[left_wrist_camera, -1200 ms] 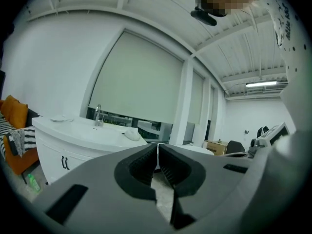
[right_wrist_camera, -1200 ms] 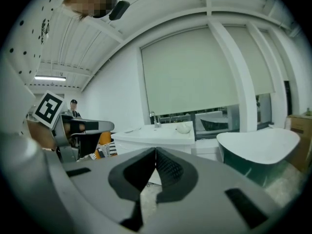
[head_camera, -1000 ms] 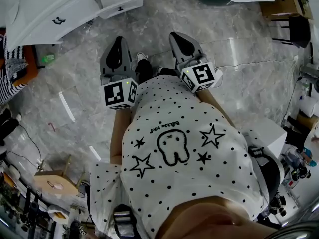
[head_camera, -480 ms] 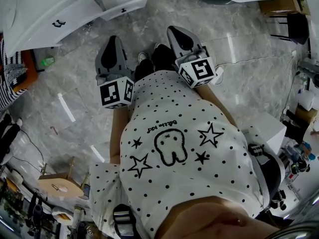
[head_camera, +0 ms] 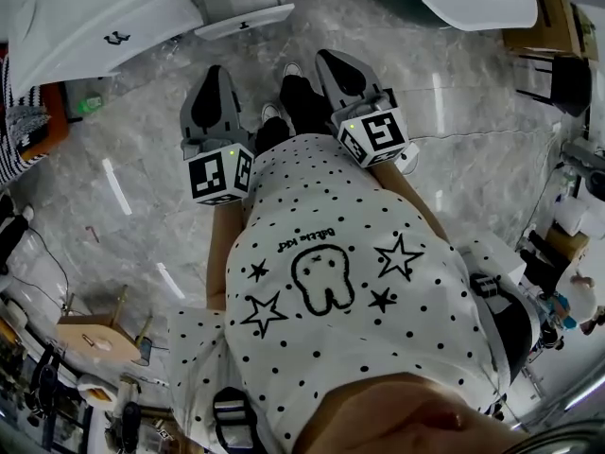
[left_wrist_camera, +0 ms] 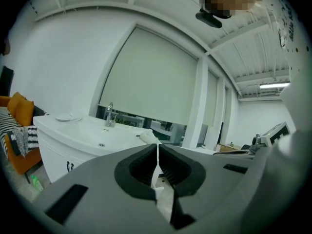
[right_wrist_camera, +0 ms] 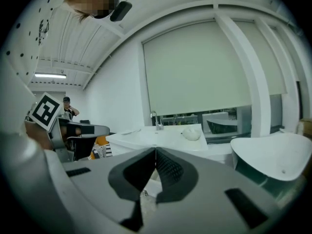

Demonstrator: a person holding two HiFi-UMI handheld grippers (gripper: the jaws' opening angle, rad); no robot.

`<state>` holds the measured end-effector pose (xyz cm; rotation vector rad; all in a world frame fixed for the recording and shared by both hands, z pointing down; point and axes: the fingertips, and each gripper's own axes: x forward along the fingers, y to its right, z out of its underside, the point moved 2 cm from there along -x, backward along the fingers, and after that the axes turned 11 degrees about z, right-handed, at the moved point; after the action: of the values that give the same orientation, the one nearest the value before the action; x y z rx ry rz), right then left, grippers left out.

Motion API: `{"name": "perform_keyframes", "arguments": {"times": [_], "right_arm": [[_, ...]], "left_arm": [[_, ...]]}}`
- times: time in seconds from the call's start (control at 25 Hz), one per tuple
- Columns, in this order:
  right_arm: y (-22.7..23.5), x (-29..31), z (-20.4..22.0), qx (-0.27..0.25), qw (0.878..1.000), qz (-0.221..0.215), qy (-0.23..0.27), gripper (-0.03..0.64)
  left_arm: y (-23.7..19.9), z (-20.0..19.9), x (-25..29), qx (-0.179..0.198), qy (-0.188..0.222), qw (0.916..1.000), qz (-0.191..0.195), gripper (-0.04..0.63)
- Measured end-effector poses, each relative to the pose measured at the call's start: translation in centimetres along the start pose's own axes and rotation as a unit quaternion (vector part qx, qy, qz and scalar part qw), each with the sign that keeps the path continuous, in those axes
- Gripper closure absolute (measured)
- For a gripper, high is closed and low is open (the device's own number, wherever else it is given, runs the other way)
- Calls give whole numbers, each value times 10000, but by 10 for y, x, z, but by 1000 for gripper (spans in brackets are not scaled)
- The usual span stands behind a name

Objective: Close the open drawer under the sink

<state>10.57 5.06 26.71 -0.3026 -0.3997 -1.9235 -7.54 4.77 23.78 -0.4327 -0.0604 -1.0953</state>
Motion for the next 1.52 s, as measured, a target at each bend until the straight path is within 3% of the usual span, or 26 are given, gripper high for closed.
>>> {"name": "perform_keyframes", "arguments": {"times": [0.32,0.92,1.16,1.52], "right_arm": [[2,16,-25,-429,9983,-230,324,603],[-6,24,-32,-550,9962,-538,420,603],[-4,24,-30,-499,9968,-481,407,603],[8,22,-33,-340,9983,-161,444,603]], "left_arm": [[-9,-14,3,-21,535,9983,-242,578],[-28,-25,-18,58,853,9937,-722,578],[-29,-28,-20,86,834,9937,-738,578],[-25,-37,-5,164,755,9960,-451,578]]}}
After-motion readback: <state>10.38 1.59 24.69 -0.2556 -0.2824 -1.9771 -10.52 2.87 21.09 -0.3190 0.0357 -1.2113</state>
